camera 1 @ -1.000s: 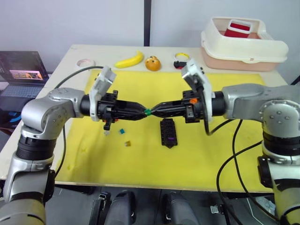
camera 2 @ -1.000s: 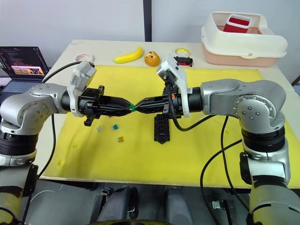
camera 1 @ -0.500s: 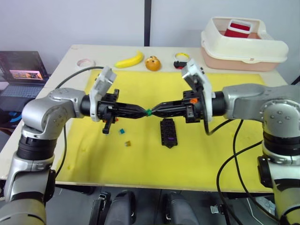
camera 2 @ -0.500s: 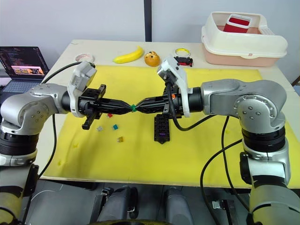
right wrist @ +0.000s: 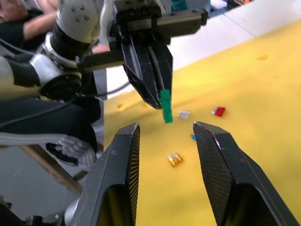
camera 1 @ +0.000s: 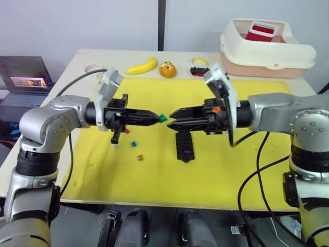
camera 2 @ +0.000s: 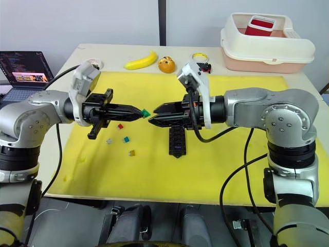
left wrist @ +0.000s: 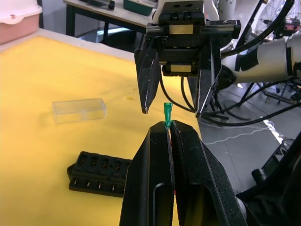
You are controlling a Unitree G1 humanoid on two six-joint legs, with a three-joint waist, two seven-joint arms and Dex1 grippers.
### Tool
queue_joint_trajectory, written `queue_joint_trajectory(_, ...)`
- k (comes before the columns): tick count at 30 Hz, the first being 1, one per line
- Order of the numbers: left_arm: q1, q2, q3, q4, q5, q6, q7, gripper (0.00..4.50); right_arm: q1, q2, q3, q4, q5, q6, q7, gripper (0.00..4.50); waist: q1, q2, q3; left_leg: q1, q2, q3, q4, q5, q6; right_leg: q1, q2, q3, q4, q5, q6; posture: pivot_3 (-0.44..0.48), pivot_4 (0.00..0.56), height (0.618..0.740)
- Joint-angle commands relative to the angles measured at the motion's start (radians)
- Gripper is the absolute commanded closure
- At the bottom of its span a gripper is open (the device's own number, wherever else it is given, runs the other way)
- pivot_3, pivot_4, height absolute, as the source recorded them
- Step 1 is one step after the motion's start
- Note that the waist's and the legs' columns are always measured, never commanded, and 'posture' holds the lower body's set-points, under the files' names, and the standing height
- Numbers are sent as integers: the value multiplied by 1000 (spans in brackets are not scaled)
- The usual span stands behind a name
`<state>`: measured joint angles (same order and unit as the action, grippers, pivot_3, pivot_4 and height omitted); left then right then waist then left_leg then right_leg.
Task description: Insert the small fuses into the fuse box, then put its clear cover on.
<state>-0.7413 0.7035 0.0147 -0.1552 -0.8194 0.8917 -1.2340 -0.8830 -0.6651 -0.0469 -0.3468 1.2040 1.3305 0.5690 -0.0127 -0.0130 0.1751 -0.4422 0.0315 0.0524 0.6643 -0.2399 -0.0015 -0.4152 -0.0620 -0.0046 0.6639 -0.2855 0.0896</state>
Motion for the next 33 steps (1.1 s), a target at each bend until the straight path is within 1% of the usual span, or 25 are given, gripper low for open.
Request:
queue_joint_trajectory(1,-12,-2,22,-18,-24,2,9,4500,-5,14,-40,-4,44,4,-29,2574,0,0,0,0,0,0,0,0,0,0,0,0,0,0,0,0,150,740)
queue_joint_trajectory(14,-11,-16,26,-20,-29,0,28,4500,-5,43,-36,-4,108,8,-107,2574,0,0,0,0,0,0,0,0,0,0,0,0,0,0,0,0,150,740)
queue_joint_trajectory(31,1,-18,21,-34,-44,0,44,4500,-10,39,-29,-1,129,3,-124,2574,0,0,0,0,0,0,0,0,0,0,0,0,0,0,0,0,150,740)
queue_joint_trajectory(32,2,-17,21,-34,-44,0,44,4500,-11,38,-28,-1,129,2,-124,3093,0,0,0,0,0,0,0,0,0,0,0,0,0,0,0,0,150,740)
queue_joint_trajectory(33,2,-16,21,-35,-44,0,44,4500,-11,38,-28,-1,129,3,-125,3310,0,0,0,0,0,0,0,0,0,0,0,0,0,0,0,0,150,740)
